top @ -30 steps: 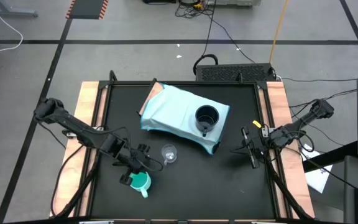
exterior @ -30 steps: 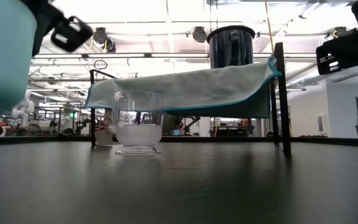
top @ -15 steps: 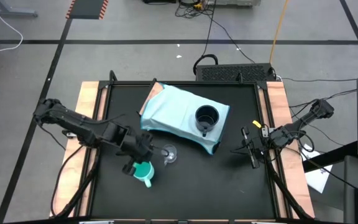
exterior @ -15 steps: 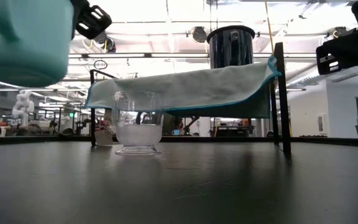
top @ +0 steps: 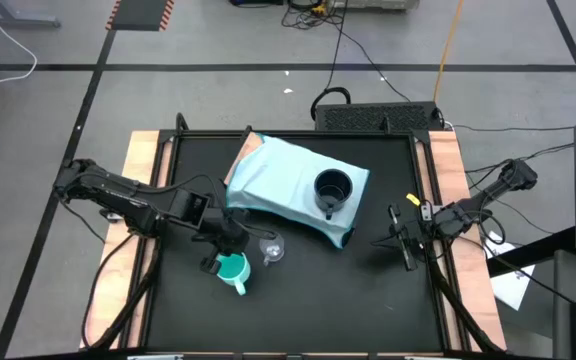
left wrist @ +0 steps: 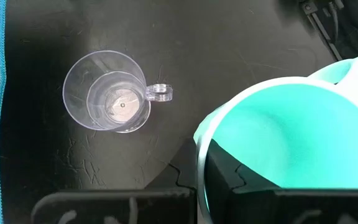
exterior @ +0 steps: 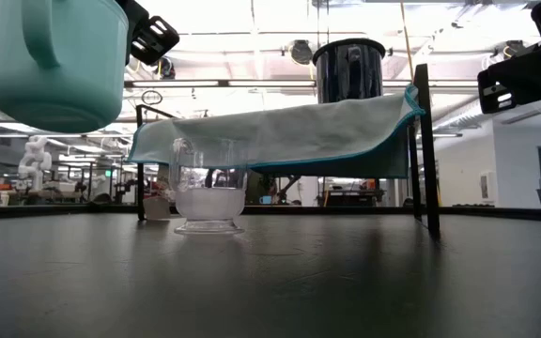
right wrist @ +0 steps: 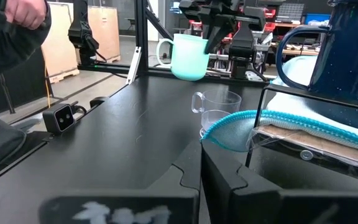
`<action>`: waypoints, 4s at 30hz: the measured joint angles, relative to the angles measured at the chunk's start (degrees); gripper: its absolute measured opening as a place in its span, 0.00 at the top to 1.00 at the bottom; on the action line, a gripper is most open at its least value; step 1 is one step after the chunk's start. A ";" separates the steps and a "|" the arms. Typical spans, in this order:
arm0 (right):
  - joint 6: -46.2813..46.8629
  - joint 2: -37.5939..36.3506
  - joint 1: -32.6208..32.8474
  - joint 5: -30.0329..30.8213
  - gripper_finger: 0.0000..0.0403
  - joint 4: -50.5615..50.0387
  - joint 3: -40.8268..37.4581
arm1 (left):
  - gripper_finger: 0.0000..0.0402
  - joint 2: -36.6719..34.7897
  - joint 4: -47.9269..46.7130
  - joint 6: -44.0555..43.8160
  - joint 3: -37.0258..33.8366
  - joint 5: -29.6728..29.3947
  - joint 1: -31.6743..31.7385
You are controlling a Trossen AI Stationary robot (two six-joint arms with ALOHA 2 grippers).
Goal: Stack small to large cups/mugs on shelf
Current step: Put the light blue mug on the shelf
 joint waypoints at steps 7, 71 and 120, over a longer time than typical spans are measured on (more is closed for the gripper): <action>0.00 0.01 -0.01 0.02 1.00 0.02 0.01 | 0.98 0.00 0.21 0.88 0.00 -0.04 0.22; -0.61 -0.01 0.00 0.01 1.00 -0.83 -0.01 | 0.98 16.63 -19.65 19.33 36.41 0.62 22.33; -1.30 -0.01 -0.16 0.04 1.00 1.30 -1.87 | 0.98 28.85 -26.38 24.68 65.42 -0.50 30.80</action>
